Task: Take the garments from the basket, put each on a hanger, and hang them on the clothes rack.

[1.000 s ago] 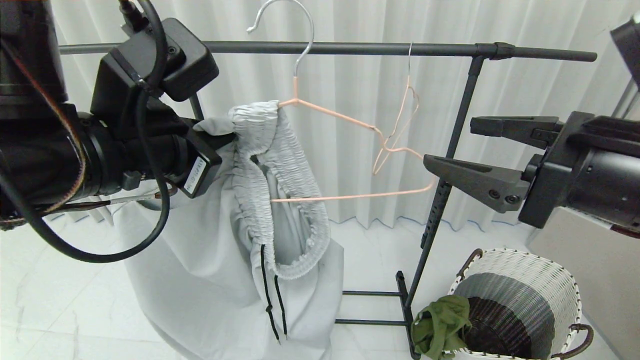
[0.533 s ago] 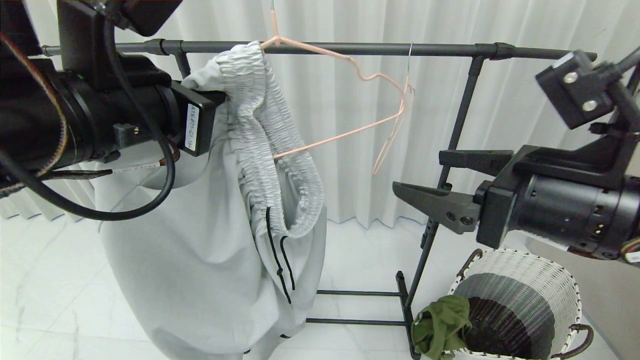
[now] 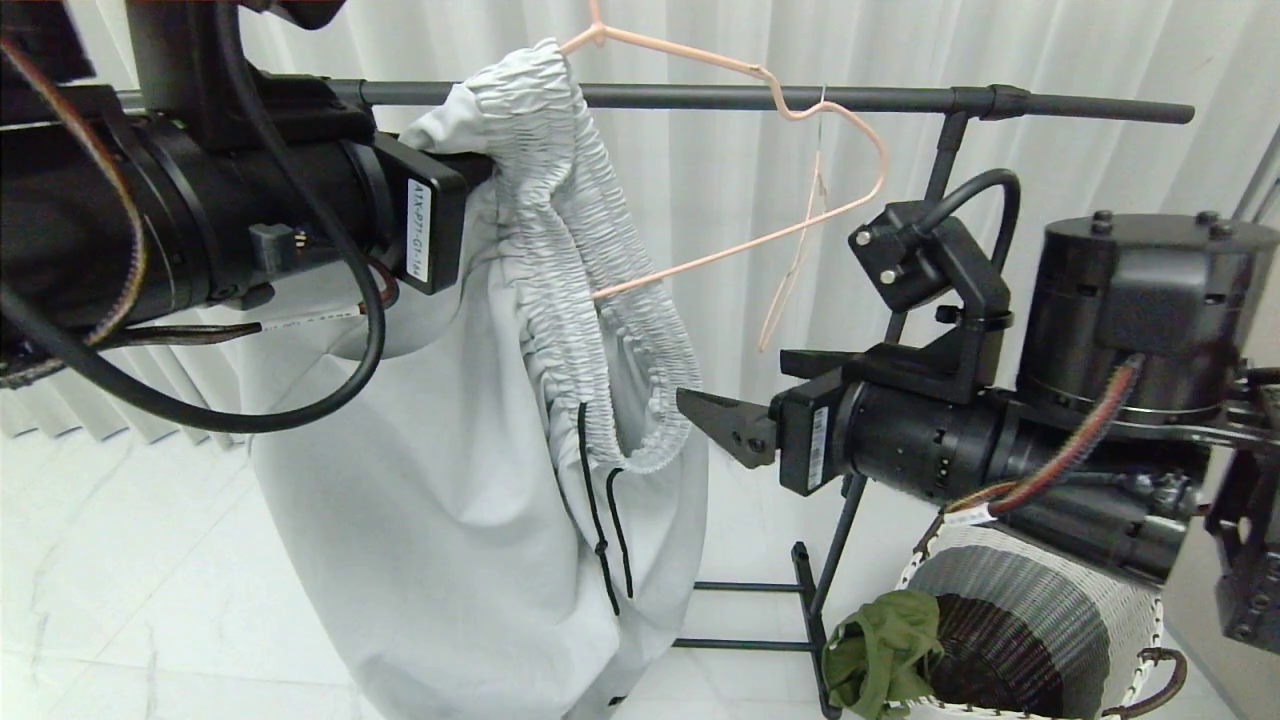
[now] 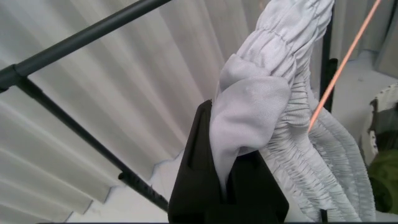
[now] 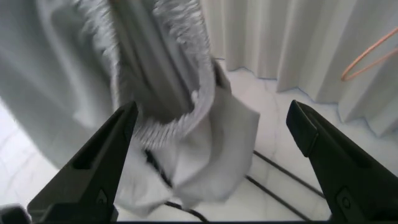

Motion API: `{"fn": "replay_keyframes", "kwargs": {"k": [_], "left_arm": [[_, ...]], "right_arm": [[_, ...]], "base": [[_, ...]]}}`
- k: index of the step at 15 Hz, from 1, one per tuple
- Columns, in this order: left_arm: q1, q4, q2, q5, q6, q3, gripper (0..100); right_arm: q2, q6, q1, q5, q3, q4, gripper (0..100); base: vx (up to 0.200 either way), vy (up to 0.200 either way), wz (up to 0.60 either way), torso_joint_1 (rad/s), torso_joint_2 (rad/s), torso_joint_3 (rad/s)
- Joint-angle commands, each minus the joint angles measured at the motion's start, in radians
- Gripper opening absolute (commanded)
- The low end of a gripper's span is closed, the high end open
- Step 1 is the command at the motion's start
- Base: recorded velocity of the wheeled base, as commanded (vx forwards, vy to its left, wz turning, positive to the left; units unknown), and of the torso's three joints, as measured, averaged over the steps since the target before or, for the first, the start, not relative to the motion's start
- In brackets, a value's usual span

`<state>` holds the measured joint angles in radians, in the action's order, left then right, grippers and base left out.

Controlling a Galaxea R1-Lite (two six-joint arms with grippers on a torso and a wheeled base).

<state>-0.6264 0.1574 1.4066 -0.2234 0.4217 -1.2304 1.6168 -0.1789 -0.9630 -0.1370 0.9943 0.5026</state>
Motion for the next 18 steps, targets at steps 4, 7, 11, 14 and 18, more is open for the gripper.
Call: {"fn": "replay_keyframes", "kwargs": {"k": [4,7,11,14,18], "left_arm": [[-0.027,0.002,0.000,0.001,-0.001,-0.001,0],[-0.030,0.002,0.002,0.001,0.000,-0.003,0],[-0.030,0.002,0.002,0.003,-0.003,-0.004,0],[-0.027,0.033,0.005,0.001,-0.001,0.008,0],[-0.026,0.039,-0.001,0.001,-0.001,0.028,0]], "right_arm": [[0.098,-0.028,0.003,-0.042,0.032,0.001,100],[0.103,-0.027,0.020,-0.046,0.026,0.001,100],[0.094,-0.020,0.055,-0.046,0.024,-0.002,0],[0.092,-0.017,0.082,-0.052,0.026,-0.002,0],[0.069,-0.016,0.156,-0.085,0.024,-0.009,0]], "base": [[0.000,0.000,0.00,0.000,0.00,0.000],[0.000,0.000,0.00,0.000,0.00,0.000],[0.000,0.000,0.00,0.000,0.00,0.000],[0.000,0.000,0.00,0.000,0.00,0.000],[0.000,0.000,0.00,0.000,0.00,0.000]]}}
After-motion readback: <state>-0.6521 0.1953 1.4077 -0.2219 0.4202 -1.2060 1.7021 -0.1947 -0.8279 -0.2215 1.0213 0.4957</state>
